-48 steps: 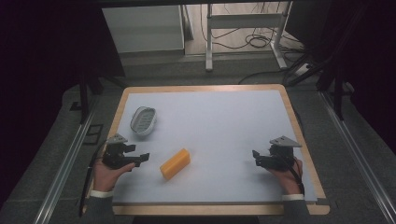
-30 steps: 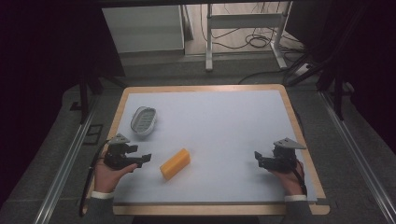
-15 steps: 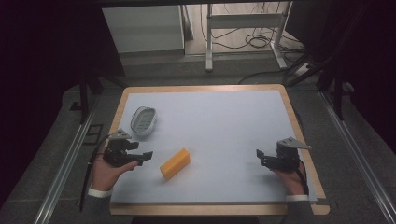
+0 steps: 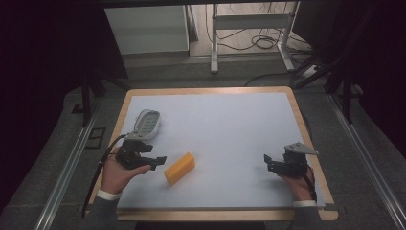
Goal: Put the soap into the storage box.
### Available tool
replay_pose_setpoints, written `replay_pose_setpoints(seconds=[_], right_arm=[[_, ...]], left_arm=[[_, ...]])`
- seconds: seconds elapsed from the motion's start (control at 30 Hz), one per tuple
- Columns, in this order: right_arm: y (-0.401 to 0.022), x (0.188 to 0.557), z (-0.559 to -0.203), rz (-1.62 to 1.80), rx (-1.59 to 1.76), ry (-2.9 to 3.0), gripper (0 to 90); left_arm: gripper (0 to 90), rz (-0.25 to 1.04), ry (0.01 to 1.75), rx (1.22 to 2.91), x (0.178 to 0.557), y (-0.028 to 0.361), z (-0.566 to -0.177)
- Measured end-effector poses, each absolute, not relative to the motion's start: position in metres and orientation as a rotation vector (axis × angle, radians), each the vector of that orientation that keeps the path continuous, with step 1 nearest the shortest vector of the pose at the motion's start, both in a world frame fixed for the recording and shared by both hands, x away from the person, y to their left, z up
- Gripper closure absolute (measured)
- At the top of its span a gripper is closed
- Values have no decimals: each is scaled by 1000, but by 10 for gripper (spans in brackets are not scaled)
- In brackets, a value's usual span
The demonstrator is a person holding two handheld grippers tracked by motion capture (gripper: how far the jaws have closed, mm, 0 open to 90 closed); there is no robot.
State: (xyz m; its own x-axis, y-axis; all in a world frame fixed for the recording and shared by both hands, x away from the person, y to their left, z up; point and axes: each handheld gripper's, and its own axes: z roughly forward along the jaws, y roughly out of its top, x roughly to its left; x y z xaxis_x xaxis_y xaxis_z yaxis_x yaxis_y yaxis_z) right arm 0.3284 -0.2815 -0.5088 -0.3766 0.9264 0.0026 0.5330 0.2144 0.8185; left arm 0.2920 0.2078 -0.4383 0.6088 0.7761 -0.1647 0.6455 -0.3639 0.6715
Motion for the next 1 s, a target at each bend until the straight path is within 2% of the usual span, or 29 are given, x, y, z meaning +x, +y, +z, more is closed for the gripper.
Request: replay_pose_setpoints(seconds=[0.87, 1.0], right_arm=[[-276, 328, -511, 994, 1334, 2007, 109], [-276, 328, -511, 995, 1334, 2005, 109]], left_arm=[[256, 144, 1051, 2225, 297, 164, -455], [261, 164, 1043, 2270, 298, 155, -459]])
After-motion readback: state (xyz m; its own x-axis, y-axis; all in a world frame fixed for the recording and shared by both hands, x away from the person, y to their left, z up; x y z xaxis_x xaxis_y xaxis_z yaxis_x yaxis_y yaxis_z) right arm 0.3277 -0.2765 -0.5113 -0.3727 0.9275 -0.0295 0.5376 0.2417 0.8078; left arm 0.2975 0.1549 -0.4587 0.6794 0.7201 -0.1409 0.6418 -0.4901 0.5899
